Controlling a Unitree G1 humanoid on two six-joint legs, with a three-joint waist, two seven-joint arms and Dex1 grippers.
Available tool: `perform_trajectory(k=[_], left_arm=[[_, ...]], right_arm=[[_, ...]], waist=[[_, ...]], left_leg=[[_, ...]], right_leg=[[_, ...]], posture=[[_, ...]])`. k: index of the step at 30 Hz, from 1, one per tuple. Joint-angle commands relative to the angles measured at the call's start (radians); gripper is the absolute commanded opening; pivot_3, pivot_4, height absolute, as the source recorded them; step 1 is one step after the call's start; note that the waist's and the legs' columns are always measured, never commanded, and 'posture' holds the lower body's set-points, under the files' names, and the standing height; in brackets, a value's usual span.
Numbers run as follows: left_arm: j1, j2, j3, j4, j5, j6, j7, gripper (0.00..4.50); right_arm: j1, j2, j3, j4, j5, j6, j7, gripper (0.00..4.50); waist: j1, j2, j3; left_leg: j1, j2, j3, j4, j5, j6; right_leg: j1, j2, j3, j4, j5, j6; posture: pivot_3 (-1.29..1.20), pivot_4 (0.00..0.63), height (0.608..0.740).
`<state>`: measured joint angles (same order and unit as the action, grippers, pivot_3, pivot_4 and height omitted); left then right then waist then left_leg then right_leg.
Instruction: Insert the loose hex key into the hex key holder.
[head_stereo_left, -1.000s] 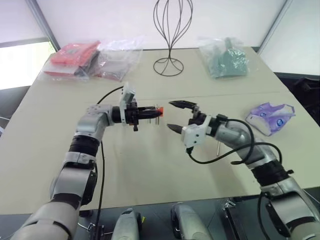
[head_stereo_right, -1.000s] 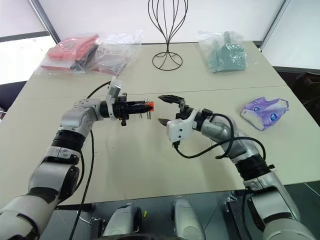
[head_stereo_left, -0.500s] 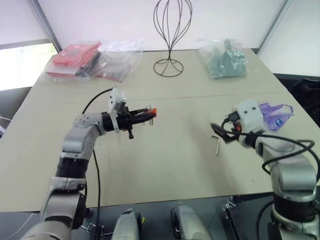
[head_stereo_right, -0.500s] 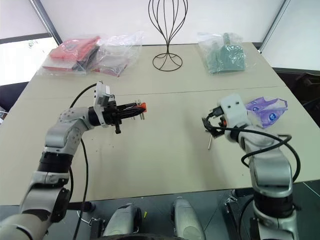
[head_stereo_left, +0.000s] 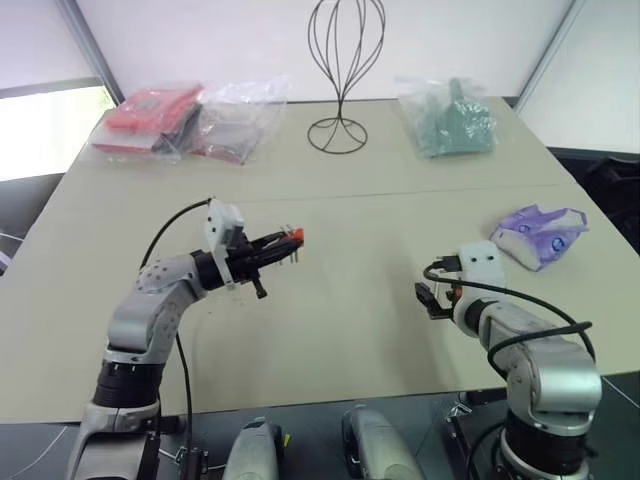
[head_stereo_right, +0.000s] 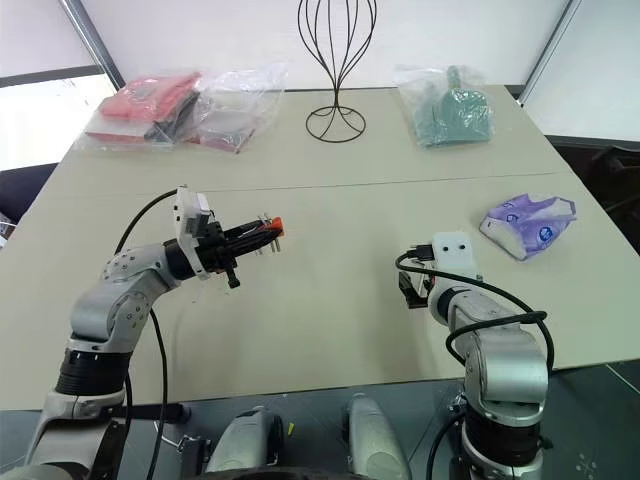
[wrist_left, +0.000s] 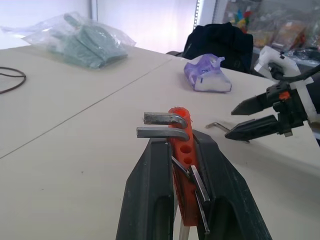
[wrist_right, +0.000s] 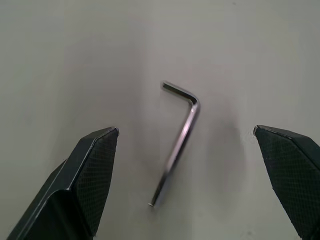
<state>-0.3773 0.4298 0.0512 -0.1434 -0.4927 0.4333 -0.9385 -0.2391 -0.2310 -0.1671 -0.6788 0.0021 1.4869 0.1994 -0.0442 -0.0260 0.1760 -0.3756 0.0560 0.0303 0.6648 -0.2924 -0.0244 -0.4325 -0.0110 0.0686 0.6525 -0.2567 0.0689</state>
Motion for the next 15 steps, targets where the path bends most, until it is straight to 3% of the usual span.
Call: perform_trajectory(k=[1,6,11,15], left_arm=[[0.008,-0.007,-0.011,-0.054,-0.012,-0.014,0.019,0.00],[0.036,-0.019,-0.017,-0.076,-0.006,-0.027,0.054,0.00],[0.061,-0.022,-0.016,-0.096,-0.008,-0.035,0.084,0.00],[0.076,-0.022,-0.013,-0.106,-0.006,-0.044,0.102,0.00]], right_arm=[[-0.022,-0.008,0.003,0.014,0.003,-0.045,-0.020,4.48],[-0.048,0.004,0.052,0.126,0.007,-0.124,-0.039,4.48],[-0.065,0.018,0.072,0.167,0.033,-0.081,-0.028,4.48],[-0.055,0.026,0.061,0.191,0.043,-0.055,-0.033,2.74]], waist=[[-0.002,0.000,0.000],[-0.004,0.000,0.000],[-0.007,0.000,0.000],[-0.007,0.000,0.000]], left_leg=[[0.000,0.000,0.000,0.000,0.000,0.000],[0.000,0.000,0.000,-0.002,0.000,0.000],[0.000,0.000,-0.001,-0.001,0.000,0.000],[0.000,0.000,-0.001,-0.002,0.000,0.000]], right_leg=[[0.000,0.000,0.000,0.000,0.000,0.001],[0.000,0.000,0.000,-0.001,0.001,0.003],[0.000,0.000,0.000,-0.001,0.001,0.002],[0.000,0.000,0.000,-0.001,0.001,0.003]], posture=[[0.00,0.150,0.740],[0.00,0.150,0.740],[0.00,0.150,0.740],[0.00,0.150,0.740]])
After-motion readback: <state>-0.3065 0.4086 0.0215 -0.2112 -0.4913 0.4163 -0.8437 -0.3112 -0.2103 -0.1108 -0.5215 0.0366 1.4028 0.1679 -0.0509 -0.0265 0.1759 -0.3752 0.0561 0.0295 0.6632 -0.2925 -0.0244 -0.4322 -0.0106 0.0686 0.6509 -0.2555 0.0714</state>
